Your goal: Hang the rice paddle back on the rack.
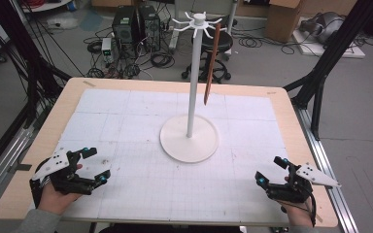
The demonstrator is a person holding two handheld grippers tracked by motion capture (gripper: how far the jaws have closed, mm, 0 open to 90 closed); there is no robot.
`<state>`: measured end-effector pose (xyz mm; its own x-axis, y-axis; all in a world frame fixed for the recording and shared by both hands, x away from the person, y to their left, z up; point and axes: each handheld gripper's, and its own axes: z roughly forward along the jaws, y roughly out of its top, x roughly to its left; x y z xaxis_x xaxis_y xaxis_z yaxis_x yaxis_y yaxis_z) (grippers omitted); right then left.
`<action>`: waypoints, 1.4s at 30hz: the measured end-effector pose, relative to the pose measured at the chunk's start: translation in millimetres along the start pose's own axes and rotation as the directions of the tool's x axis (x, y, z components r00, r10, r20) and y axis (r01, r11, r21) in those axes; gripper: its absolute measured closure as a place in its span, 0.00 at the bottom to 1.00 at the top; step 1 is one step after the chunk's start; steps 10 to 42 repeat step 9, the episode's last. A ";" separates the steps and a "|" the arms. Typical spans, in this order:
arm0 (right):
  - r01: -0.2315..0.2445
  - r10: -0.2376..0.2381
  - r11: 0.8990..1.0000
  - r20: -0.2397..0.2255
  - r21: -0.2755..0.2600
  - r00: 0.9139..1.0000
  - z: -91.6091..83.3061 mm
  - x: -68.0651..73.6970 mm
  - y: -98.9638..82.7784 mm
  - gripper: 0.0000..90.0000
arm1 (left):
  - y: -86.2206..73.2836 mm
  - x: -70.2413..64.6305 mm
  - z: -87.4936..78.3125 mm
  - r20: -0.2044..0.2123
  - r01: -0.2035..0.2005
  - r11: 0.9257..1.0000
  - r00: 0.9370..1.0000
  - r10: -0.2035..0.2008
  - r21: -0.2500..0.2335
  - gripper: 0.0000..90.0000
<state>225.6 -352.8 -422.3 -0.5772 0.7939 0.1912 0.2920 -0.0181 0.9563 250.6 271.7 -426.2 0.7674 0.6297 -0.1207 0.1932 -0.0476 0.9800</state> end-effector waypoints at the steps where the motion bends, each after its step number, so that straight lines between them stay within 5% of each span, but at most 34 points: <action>1: 0.002 -0.002 1.000 0.001 0.000 1.000 -0.8 -1.1 -0.5 0.00 | 0.0 0.0 0.0 -0.002 0.001 1.000 1.000 -0.001 -0.001 0.02; 42: 0.020 -0.020 1.000 -0.022 0.020 1.000 8.4 0.5 -0.3 0.00 | -1.8 -0.4 -4.0 -0.016 0.002 1.000 1.000 -0.002 0.011 0.02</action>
